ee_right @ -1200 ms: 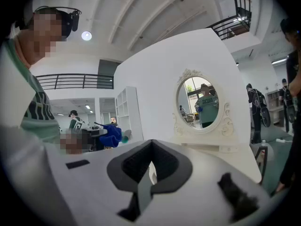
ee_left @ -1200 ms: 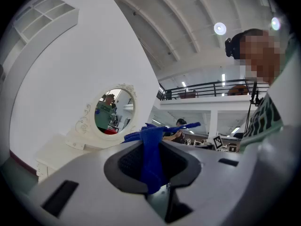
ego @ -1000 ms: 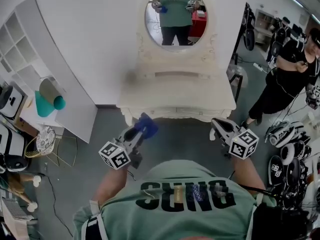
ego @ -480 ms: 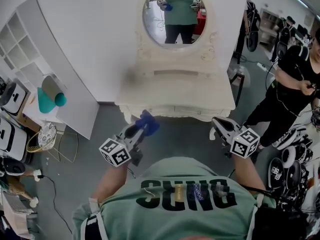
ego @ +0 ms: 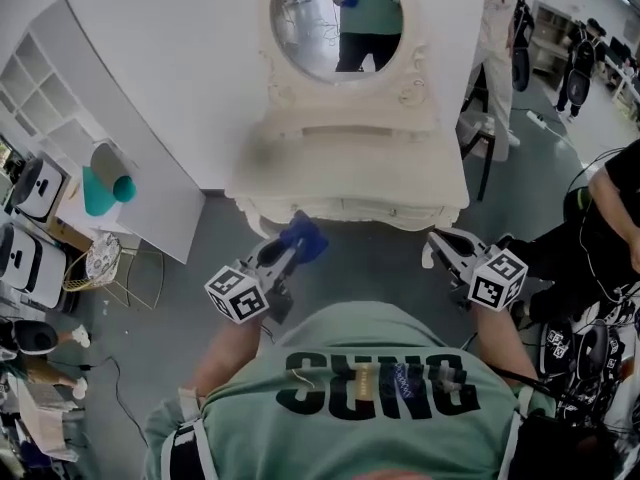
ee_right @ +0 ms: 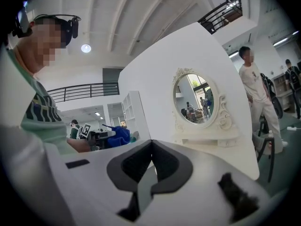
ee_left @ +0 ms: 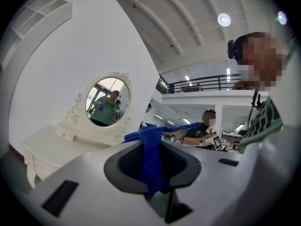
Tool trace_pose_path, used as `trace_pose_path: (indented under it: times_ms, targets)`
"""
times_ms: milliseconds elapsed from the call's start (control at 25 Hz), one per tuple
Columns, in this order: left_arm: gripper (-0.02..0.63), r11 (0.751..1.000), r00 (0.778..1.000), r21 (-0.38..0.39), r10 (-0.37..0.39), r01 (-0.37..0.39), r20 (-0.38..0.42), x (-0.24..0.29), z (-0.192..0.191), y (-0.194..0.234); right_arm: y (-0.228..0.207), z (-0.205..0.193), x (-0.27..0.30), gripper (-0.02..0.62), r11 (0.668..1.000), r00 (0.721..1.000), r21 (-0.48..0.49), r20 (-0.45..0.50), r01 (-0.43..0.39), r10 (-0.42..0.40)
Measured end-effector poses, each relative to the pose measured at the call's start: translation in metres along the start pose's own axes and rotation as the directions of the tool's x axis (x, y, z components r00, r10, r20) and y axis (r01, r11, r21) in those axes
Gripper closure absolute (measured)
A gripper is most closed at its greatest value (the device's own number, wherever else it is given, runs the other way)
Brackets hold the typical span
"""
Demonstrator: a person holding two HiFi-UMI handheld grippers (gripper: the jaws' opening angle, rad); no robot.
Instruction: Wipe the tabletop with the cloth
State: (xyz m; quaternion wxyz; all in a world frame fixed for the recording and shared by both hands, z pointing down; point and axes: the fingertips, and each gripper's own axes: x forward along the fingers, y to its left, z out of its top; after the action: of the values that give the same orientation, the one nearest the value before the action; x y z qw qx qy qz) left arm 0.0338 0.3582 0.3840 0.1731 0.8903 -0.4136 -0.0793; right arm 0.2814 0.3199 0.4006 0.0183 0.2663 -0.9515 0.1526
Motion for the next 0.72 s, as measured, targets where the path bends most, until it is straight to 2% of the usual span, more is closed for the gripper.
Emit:
trace_pose_path:
  times_ms: [200, 360, 520, 640, 720]
  targets:
    - [0.522, 1.000, 0.999, -0.008, -0.003, 0.003, -0.046, 0.017, -0.009, 0.001, -0.015, -0.009, 0.004, 0.583, 1.000, 0.999, 0.026, -0.031, -0.009, 0.010]
    - [0.522, 1.000, 0.998, -0.026, -0.007, 0.006, -0.064, 0.025, -0.009, 0.030, -0.027, -0.012, 0.031, 0.583, 0.999, 0.999, 0.042, -0.050, -0.011, 0.013]
    - [0.522, 0.998, 0.997, -0.056, -0.032, 0.029, -0.065, 0.045, -0.008, 0.101, -0.053, -0.014, 0.094, 0.583, 0.999, 0.998, 0.039, -0.065, 0.006, -0.003]
    - [0.522, 0.995, 0.994, -0.047, -0.091, 0.088, -0.066, 0.070, 0.003, 0.168, -0.074, -0.001, 0.152, 0.583, 0.999, 0.998, 0.008, -0.060, 0.037, -0.037]
    - [0.522, 0.991, 0.989, -0.052, -0.128, 0.125, -0.068, 0.090, 0.020, 0.218, -0.091, 0.016, 0.196, 0.583, 0.997, 0.997, 0.022, -0.034, 0.072, -0.071]
